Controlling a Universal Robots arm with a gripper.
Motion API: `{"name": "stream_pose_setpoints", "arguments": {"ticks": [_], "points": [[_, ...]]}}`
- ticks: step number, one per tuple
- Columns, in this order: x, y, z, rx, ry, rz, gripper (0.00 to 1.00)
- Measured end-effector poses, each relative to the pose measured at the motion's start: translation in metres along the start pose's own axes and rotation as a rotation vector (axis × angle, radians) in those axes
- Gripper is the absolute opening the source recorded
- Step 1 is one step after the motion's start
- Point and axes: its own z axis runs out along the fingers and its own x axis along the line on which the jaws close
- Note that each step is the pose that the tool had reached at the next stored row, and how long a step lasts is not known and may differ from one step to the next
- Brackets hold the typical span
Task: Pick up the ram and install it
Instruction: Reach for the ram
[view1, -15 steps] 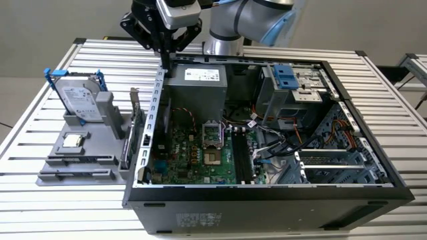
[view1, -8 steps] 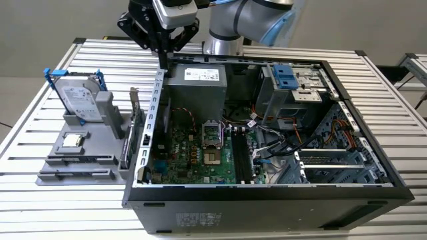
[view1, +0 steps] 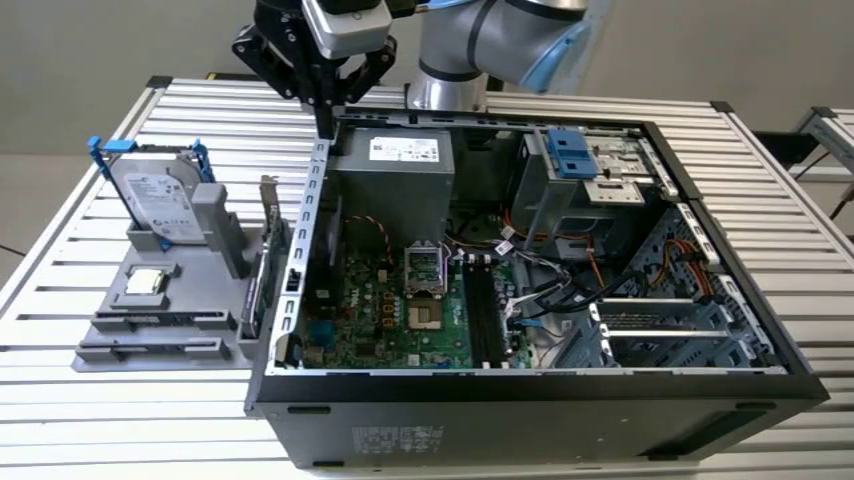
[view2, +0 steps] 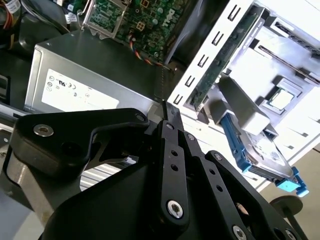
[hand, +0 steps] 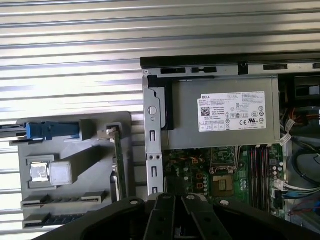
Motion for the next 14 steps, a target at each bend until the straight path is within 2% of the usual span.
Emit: {"name": "stream_pose_setpoints", "arguments": {"ticks": [14], "points": [[0.005,-0.0004,-0.0002,0.0001,0.0,0.0,0.0]]}}
